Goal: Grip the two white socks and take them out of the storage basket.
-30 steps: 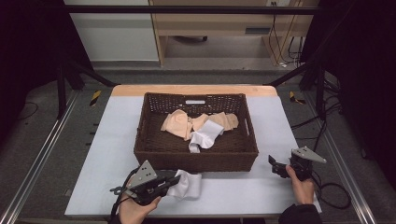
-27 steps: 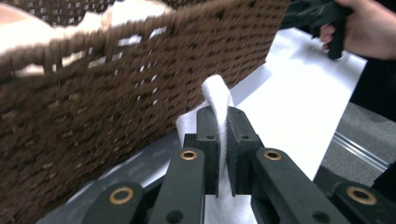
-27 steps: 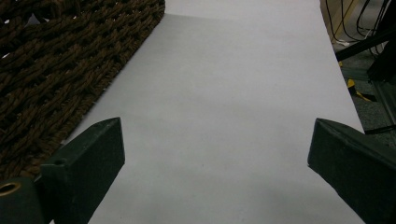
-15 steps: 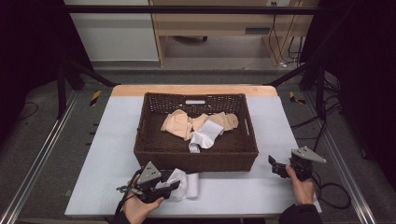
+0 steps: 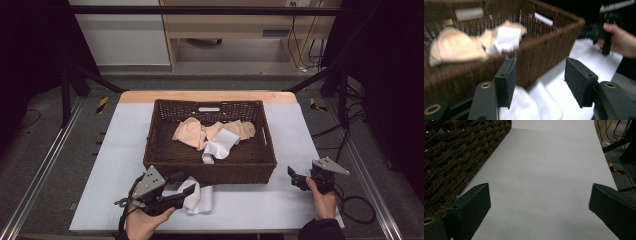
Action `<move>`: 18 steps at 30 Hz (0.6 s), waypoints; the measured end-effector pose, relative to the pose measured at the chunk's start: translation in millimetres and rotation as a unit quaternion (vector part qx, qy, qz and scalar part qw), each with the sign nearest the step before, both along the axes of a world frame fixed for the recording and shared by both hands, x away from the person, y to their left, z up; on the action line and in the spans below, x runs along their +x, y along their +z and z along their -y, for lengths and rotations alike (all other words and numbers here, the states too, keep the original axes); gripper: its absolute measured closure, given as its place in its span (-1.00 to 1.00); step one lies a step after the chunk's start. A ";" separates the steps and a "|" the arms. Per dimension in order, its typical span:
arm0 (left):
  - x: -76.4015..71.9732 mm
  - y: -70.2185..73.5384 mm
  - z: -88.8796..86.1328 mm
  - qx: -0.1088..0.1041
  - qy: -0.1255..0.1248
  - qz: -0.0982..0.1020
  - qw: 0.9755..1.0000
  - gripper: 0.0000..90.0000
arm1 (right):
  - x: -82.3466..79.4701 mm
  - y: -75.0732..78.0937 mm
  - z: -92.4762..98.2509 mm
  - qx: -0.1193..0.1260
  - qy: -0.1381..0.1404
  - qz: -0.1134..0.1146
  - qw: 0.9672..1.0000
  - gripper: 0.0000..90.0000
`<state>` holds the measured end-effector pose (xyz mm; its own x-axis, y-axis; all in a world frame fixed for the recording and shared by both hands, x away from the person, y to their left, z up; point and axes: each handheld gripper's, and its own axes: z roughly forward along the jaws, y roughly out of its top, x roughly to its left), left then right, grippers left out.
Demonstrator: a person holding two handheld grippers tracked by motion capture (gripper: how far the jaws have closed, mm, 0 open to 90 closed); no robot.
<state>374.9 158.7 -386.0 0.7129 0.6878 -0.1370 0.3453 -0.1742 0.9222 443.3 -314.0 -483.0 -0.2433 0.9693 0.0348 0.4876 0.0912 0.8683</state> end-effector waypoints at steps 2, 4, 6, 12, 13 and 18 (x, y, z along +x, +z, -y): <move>6.2 14.4 4.0 -0.004 0.004 0.017 1.000 -0.05 | 0.1 -0.1 0.0 0.000 0.000 0.000 1.000 -0.91; 12.5 25.1 8.4 -0.005 0.009 0.031 0.999 -0.05 | 0.4 -0.2 0.1 0.000 0.000 0.000 1.000 -0.91; 22.2 37.2 15.9 -0.007 0.011 0.041 0.999 -0.05 | 0.2 -0.1 -0.1 0.001 0.001 -0.001 1.000 -0.91; 51.2 57.8 38.1 -0.014 0.016 0.055 0.998 -0.06 | 0.3 -0.1 0.1 0.001 0.001 -0.001 1.000 -0.91; 55.1 59.4 41.6 -0.014 0.018 0.057 0.998 -0.06 | 0.2 0.0 0.2 0.001 0.001 -0.001 1.000 -0.91; 77.7 63.8 58.0 -0.011 0.028 0.059 0.998 -0.07 | 0.1 0.0 0.3 0.002 0.001 -0.001 1.000 -0.91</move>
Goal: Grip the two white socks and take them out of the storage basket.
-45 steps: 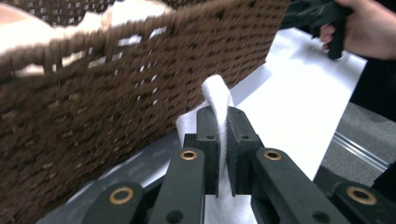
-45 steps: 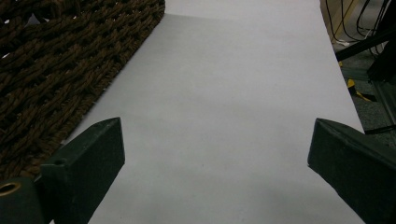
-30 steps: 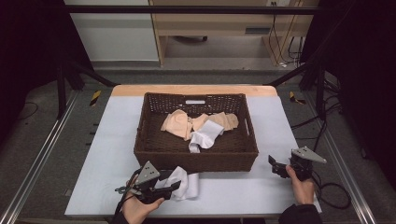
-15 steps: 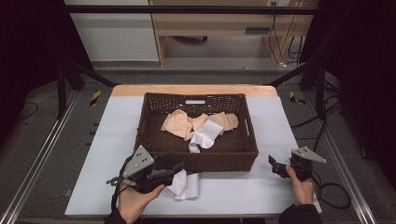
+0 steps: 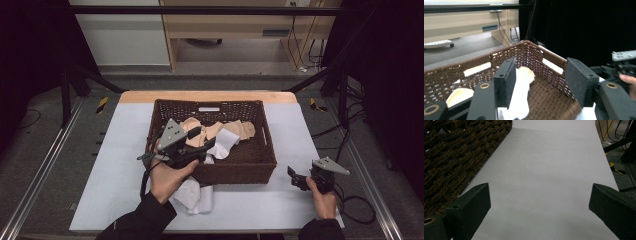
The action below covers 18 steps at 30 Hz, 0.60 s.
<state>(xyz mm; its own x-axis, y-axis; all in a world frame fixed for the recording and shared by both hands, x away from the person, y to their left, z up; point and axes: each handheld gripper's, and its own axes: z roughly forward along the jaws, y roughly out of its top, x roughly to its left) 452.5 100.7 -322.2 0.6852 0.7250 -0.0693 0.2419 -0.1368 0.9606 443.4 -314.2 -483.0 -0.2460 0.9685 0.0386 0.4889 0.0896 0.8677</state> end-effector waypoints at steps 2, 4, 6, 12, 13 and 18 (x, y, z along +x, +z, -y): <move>10.0 0.7 5.0 0.003 0.008 0.000 1.000 -0.08 | -0.1 0.0 0.0 -0.001 0.000 0.001 1.000 -0.91; 23.3 0.9 10.5 0.009 0.020 0.004 1.000 -0.08 | -0.1 0.0 0.0 -0.001 0.000 0.001 1.000 -0.91; 33.1 0.5 14.1 0.012 0.029 0.003 1.000 -0.08 | 0.0 0.0 0.1 0.000 0.000 0.001 1.000 -0.91; 62.6 -6.9 26.3 0.011 0.052 0.002 0.999 -0.07 | -0.2 -0.1 0.2 0.000 0.000 0.002 1.000 -0.91; 62.6 -6.9 26.3 0.011 0.052 0.002 0.999 -0.07 | -0.3 0.0 0.1 0.000 0.000 0.002 1.000 -0.91; 80.9 -17.8 33.1 0.022 0.062 -0.002 0.998 -0.06 | -0.1 -0.1 0.1 0.000 0.001 0.001 1.000 -0.91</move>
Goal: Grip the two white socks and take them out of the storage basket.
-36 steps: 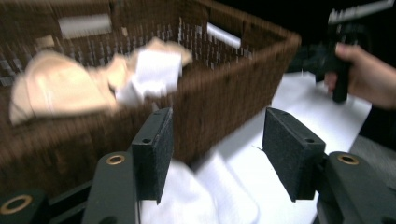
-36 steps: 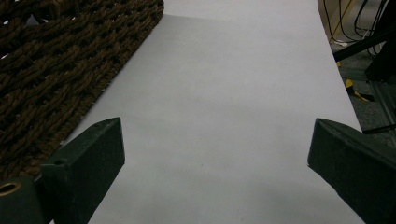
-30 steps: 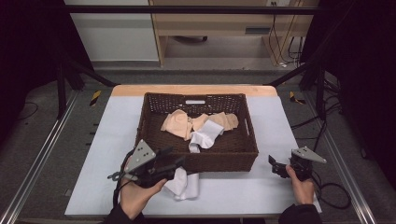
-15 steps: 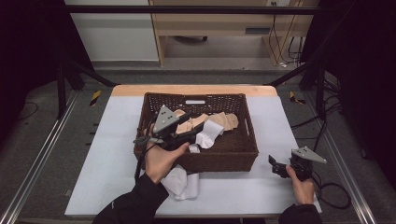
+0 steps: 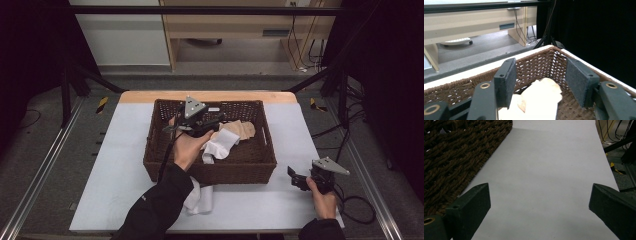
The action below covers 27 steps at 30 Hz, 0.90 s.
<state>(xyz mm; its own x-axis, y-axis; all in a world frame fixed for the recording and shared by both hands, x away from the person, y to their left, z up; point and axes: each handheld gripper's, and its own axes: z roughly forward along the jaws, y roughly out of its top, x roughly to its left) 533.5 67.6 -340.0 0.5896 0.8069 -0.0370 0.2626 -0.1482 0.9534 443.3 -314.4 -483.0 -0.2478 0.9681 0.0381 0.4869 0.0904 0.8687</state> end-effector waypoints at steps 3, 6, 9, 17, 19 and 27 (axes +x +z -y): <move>7.4 -5.3 3.1 0.006 0.003 -0.002 1.000 -0.06 | 0.1 0.0 -0.1 0.000 0.000 -0.001 1.000 -0.91; 18.9 -15.9 8.8 0.014 0.007 -0.017 1.000 -0.06 | 0.5 -0.3 0.3 -0.001 0.000 0.000 1.000 -0.91; 28.1 -26.1 14.1 0.024 0.010 -0.030 0.999 -0.06 | 0.7 -0.3 0.3 -0.001 0.001 0.000 1.000 -0.91; 48.1 -55.4 28.5 0.063 0.014 -0.058 0.996 -0.05 | 0.6 -0.3 0.4 -0.001 0.001 0.000 1.000 -0.91; 52.3 -63.3 30.5 0.072 0.020 -0.070 0.995 -0.07 | 0.6 -0.3 0.4 -0.001 0.002 0.000 1.000 -0.91; 59.8 -75.5 32.1 0.101 0.018 -0.092 0.990 -0.10 | 0.2 -0.2 -0.1 0.000 0.001 -0.001 1.000 -0.91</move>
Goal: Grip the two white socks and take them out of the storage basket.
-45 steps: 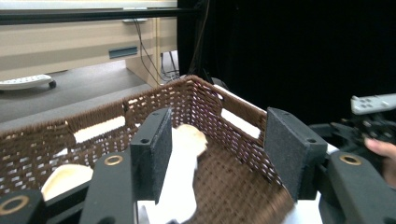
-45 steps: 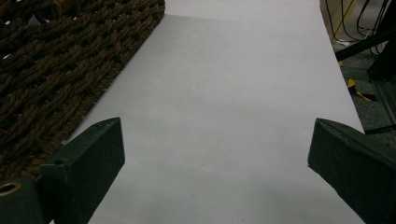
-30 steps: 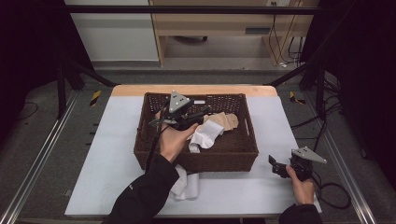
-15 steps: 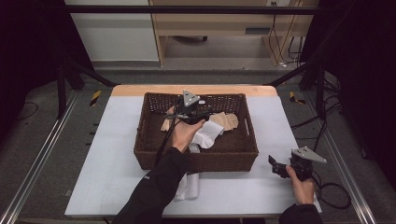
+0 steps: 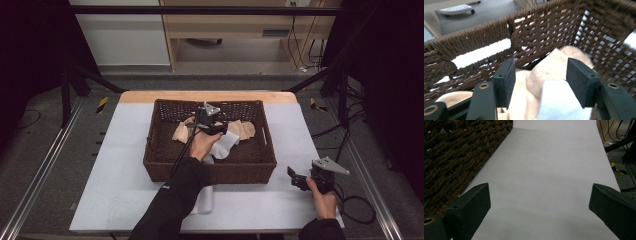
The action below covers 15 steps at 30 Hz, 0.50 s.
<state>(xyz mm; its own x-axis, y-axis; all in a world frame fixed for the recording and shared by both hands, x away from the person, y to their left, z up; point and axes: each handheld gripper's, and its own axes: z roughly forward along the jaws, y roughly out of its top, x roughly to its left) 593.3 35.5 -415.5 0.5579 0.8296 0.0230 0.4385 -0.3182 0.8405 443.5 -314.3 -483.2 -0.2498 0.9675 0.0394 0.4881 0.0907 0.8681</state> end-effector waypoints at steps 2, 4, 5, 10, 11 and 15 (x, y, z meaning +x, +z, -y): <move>2.0 -2.9 1.5 0.010 -0.001 -0.005 1.000 -0.11 | 0.0 0.0 0.1 0.000 0.000 0.000 1.000 -0.91; 3.8 -7.2 3.9 0.015 -0.007 -0.020 1.000 -0.16 | 0.0 0.0 0.2 0.000 0.000 0.000 1.000 -0.91; 4.3 -8.6 4.7 0.022 -0.011 -0.026 0.999 -0.16 | 0.0 0.0 0.2 0.000 0.000 0.000 1.000 -0.91; 5.0 -15.6 15.6 0.070 -0.040 -0.043 0.996 -0.23 | 0.4 -0.2 0.5 -0.001 0.001 0.001 1.000 -0.91; 5.2 -17.6 18.3 0.078 -0.045 -0.045 0.995 -0.25 | 0.5 -0.2 0.6 -0.001 0.001 0.000 1.000 -0.91; 7.6 -24.4 19.6 0.086 -0.052 -0.077 0.992 -0.31 | 0.4 -0.2 0.6 -0.001 0.001 0.000 1.000 -0.91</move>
<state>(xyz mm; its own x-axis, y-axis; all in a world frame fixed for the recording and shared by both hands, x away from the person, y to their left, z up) 600.9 15.9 -440.0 0.6489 0.7579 0.0675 0.5141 -0.5022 0.6954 443.9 -314.8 -483.4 -0.2515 0.9671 0.0381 0.4874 0.0925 0.8683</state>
